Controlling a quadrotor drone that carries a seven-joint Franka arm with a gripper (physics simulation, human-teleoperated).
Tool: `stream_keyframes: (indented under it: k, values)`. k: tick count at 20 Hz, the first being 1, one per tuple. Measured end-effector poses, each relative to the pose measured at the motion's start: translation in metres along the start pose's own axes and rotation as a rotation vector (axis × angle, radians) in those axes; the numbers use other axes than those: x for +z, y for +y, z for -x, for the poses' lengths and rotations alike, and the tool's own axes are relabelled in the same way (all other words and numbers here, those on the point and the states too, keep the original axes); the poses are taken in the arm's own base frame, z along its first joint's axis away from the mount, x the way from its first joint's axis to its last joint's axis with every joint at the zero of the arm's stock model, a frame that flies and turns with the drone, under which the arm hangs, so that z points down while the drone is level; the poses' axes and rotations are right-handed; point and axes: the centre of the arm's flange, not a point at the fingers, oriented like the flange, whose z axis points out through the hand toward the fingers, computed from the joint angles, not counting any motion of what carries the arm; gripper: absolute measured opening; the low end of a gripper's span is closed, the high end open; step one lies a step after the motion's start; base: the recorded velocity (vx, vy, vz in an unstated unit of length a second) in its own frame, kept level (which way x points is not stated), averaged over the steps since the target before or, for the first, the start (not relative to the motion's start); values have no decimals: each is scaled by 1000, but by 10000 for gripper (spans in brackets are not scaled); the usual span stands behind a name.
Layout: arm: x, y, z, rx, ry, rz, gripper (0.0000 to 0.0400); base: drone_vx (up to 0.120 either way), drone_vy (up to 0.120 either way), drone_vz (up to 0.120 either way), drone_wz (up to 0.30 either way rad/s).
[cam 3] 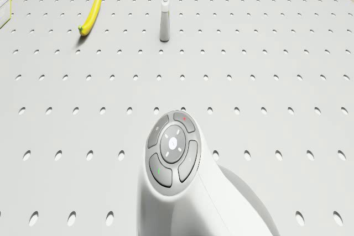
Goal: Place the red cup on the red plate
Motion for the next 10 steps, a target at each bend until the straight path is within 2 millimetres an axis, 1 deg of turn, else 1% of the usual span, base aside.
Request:
stream_keyframes:
  k: [2,4,7,10]
  values:
    - [-5,0,0,0,0,0,343,0,0,0,0]
    - [-10,0,0,0,0,0,365,0,0,0,0]
    - [-16,0,0,0,0,0,384,0,0,0,0]
    - [-19,0,0,0,0,0,392,0,0,0,0]
